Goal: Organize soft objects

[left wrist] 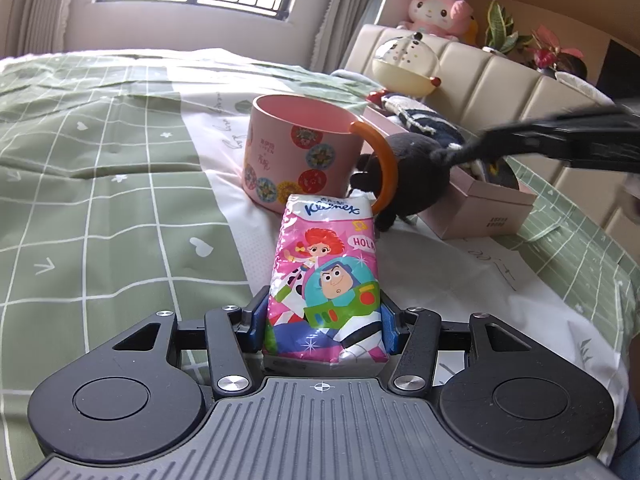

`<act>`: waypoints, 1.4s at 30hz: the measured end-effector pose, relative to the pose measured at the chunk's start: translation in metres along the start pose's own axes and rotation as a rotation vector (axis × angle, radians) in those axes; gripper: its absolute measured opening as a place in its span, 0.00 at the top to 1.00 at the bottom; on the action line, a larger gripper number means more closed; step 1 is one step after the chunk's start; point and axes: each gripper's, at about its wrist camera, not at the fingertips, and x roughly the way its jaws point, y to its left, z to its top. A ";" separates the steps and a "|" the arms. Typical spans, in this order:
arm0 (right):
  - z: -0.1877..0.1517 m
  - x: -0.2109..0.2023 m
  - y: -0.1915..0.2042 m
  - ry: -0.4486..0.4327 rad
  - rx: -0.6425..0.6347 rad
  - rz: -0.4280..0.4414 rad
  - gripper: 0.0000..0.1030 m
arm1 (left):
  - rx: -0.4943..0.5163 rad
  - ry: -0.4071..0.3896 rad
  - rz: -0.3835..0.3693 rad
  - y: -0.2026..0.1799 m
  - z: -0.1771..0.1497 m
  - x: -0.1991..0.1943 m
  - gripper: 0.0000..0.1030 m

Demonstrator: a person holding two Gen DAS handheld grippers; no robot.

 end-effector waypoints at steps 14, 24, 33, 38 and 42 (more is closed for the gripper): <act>-0.046 -0.029 0.017 -0.050 -0.038 0.048 0.41 | 0.050 0.065 0.043 -0.017 0.021 -0.054 0.43; -0.031 0.069 0.018 -0.054 -0.579 -0.121 0.27 | -0.022 0.101 0.059 -0.015 -0.002 -0.061 0.44; -0.048 0.128 0.043 -0.007 -0.834 -0.176 0.36 | -0.076 0.059 0.063 -0.010 0.002 -0.063 0.44; -0.054 0.085 0.043 -0.029 -0.726 -0.217 0.39 | -0.053 0.065 0.062 -0.013 0.004 -0.063 0.44; -0.064 0.026 0.045 -0.074 -0.636 -0.175 0.39 | -0.042 0.072 0.045 -0.019 0.004 -0.056 0.44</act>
